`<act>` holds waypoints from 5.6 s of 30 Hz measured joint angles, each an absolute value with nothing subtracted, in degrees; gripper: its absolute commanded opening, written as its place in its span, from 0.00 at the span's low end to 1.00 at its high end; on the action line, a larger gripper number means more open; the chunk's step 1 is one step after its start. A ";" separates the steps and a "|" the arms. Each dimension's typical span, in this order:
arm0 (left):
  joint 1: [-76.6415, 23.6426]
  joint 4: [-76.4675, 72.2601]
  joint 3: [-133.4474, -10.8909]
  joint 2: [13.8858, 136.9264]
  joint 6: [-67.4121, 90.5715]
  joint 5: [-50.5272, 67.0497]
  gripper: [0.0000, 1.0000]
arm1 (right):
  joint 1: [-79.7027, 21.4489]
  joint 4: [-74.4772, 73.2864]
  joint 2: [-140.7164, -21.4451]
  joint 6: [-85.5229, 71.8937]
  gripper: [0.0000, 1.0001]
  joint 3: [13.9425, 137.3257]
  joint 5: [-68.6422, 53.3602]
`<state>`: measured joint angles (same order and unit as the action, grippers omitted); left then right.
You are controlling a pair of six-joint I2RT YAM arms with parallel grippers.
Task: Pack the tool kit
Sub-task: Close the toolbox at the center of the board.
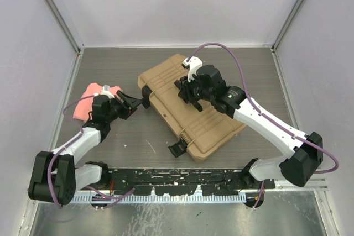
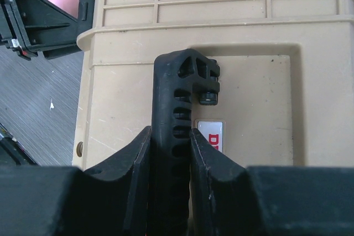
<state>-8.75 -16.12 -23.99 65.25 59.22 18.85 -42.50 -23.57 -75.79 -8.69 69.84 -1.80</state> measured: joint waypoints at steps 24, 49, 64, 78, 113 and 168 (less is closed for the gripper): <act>-10.74 -13.58 -24.62 71.90 59.00 19.22 0.65 | -42.48 -22.37 -76.38 -8.21 0.09 69.82 -5.48; -13.08 -5.02 -26.98 68.38 53.17 19.55 0.84 | -43.68 -22.31 -76.49 -10.57 0.07 69.82 0.32; -13.61 -2.87 -18.39 50.02 53.54 19.81 0.89 | -44.69 -22.00 -77.34 -13.52 0.07 70.35 4.34; -13.61 -0.05 -16.53 36.27 57.32 23.97 0.95 | -44.93 -20.03 -82.61 -18.24 0.26 74.46 6.22; -19.18 -1.98 -0.64 16.49 71.29 34.63 0.98 | -44.51 -29.61 -77.60 -15.31 0.56 74.02 -0.47; -45.39 -47.46 -9.04 62.63 68.40 26.00 0.98 | -44.45 -26.04 -77.47 -15.73 0.19 72.42 1.45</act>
<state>-45.39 -47.46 -9.04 62.63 68.40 26.00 -44.45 -26.04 -77.47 -15.73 72.42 1.45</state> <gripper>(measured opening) 0.982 0.360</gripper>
